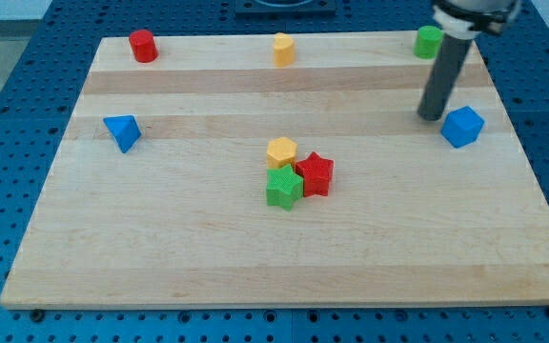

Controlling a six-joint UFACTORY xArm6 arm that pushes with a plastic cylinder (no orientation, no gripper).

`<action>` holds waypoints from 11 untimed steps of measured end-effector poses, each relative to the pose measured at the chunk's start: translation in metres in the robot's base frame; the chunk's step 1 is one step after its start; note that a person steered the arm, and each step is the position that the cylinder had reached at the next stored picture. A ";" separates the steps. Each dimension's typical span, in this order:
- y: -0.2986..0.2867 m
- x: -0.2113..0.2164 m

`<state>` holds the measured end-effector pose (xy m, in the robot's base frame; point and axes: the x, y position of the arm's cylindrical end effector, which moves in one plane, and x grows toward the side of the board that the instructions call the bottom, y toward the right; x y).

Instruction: Move the red star along with the green star slightly left and down

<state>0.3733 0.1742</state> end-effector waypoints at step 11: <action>-0.336 0.122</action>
